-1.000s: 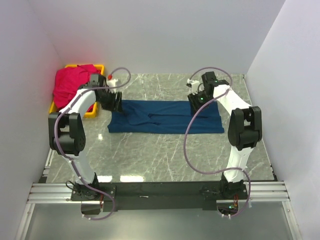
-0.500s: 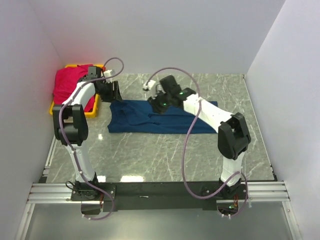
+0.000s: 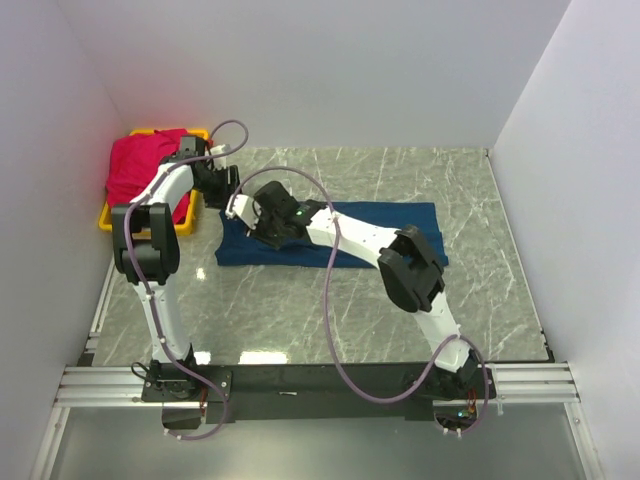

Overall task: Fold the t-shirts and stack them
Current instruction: Fold the tshirt

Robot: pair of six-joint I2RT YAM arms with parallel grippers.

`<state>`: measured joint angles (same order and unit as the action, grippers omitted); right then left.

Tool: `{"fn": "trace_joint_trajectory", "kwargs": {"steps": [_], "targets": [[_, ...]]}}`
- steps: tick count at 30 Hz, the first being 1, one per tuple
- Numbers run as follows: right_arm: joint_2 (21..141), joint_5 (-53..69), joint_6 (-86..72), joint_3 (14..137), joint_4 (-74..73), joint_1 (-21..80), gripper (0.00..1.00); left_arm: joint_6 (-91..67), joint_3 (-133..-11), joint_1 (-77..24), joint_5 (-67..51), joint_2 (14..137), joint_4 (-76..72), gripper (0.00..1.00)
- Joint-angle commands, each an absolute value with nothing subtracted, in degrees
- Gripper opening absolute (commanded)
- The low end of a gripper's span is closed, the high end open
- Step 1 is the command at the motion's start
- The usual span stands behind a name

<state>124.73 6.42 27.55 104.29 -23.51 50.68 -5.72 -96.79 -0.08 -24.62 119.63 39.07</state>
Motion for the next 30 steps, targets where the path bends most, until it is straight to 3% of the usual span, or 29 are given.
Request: {"fn": "trace_joint_trajectory", "kwargs": {"steps": [1, 16, 20, 24, 30], "targets": [[126.55, 5.27, 27.69, 108.1, -24.7, 50.45, 0.43, -5.19, -97.03, -0.26, -25.66, 118.3, 38.85, 0.64], [127.61, 9.85, 26.28, 105.73, -26.63, 50.54, 0.44, -5.54, -98.09, -0.18, -26.37, 119.36, 38.59, 0.65], [128.67, 7.92, 26.54, 105.82, -25.76, 50.63, 0.43, -5.36, -98.0, -0.18, -26.63, 119.27, 38.5, 0.65], [129.55, 6.51, 26.89, 106.44, -25.31, 50.62, 0.35, -5.27, -97.56, -0.18, -26.46, 119.0, 38.24, 0.65], [130.6, 5.36, 27.51, 107.58, -26.1, 50.54, 0.37, -5.1, -97.73, -0.18, -26.46, 119.0, 38.32, 0.65]]}}
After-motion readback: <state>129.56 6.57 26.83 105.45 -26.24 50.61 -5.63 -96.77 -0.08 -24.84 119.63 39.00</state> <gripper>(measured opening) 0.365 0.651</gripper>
